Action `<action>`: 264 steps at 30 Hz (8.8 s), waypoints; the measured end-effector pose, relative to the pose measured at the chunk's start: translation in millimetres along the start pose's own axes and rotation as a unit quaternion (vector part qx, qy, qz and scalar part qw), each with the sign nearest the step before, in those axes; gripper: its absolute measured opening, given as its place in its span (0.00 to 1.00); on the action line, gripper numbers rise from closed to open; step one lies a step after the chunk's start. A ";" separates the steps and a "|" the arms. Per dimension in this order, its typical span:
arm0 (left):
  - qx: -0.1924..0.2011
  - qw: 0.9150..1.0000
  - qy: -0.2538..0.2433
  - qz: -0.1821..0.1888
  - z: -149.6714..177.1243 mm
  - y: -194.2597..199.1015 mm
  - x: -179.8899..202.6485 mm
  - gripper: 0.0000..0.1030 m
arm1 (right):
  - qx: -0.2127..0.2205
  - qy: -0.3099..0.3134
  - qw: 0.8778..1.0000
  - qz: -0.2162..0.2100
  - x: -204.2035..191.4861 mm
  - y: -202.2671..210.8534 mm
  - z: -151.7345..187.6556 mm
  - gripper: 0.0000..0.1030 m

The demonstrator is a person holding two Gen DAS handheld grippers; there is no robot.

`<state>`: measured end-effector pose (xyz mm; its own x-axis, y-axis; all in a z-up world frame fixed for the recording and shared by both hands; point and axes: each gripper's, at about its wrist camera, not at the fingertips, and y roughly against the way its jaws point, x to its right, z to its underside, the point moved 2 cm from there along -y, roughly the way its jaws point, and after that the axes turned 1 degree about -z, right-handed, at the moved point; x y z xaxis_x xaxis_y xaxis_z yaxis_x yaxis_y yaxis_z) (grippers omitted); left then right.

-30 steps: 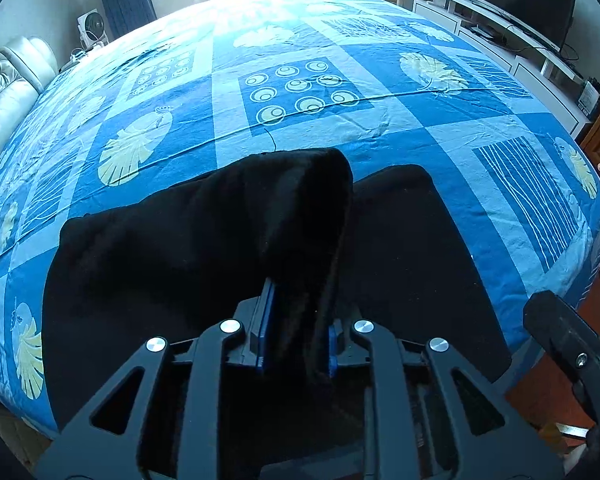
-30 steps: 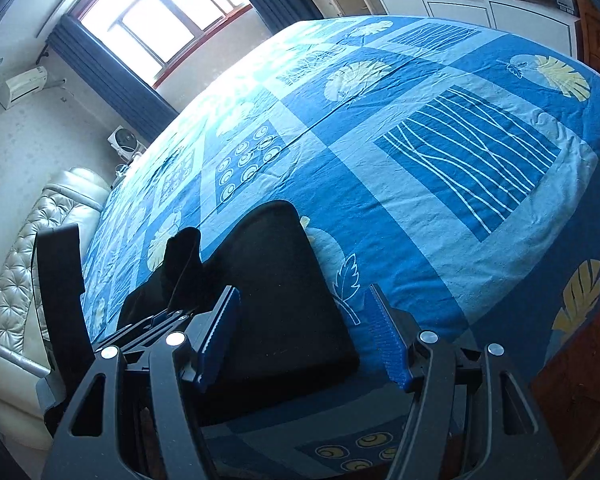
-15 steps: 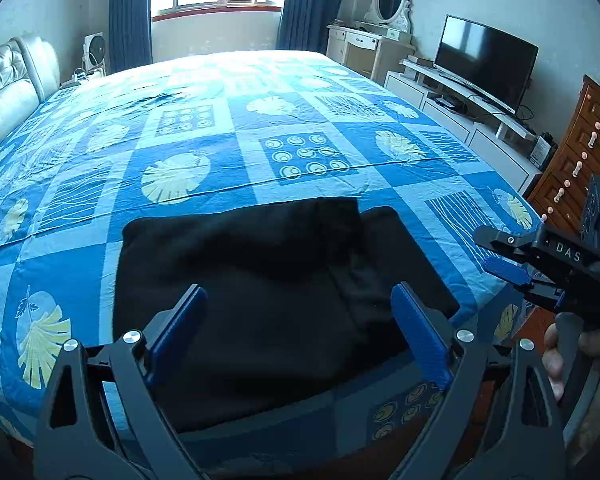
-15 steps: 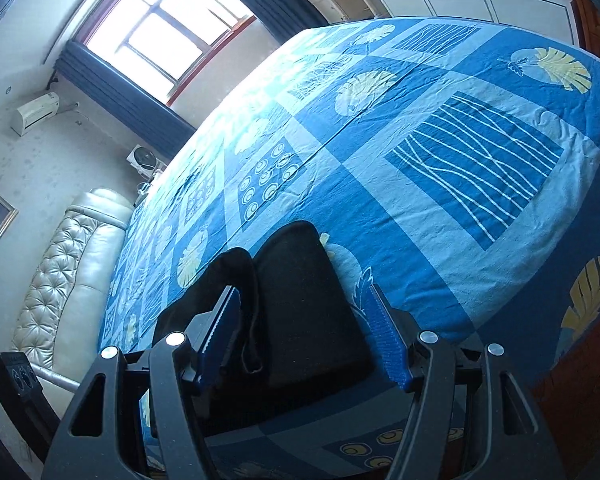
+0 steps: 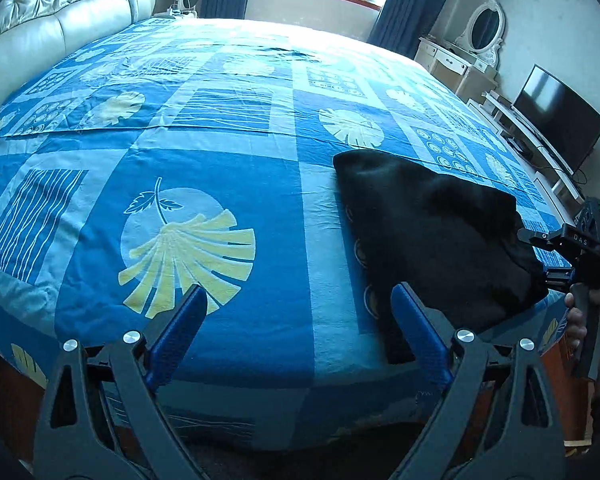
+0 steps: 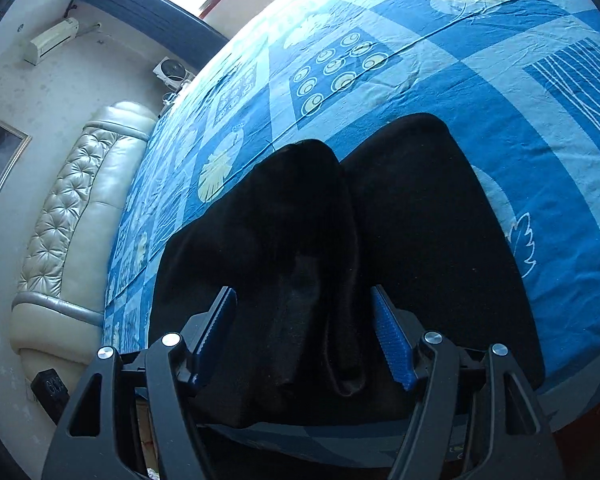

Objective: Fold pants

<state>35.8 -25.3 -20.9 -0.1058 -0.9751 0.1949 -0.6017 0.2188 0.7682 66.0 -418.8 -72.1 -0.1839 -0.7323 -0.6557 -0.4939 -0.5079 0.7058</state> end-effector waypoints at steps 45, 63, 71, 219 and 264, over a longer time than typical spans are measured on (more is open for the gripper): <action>-0.070 0.996 0.020 0.058 21.9 -24.3 11.8 0.90 | 0.038 -0.075 0.996 -0.044 81.1 36.3 -16.6 0.13; -0.106 0.984 0.056 0.129 21.6 -45.5 29.7 0.90 | 0.069 -0.148 0.985 -0.052 129.4 85.9 -0.5 0.45; -0.157 0.956 0.105 0.225 16.3 -78.2 43.4 0.90 | 0.053 -0.149 0.978 -0.137 120.7 75.6 7.9 0.69; -0.073 0.991 0.056 0.095 -210.1 -213.4 -102.1 0.25 | -0.036 -0.004 0.988 -0.152 -81.9 -209.2 -141.9 0.32; -0.095 0.942 0.198 0.252 -85.5 -118.8 -128.8 0.93 | -0.048 -0.052 0.988 -0.138 -67.5 -123.1 -32.4 0.80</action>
<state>188.6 77.4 -85.2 -0.0143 -0.6637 0.7479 -0.3970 0.6902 0.6050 166.8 -321.6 -106.0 -0.1421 -0.5124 -0.8469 -0.4553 -0.7259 0.5155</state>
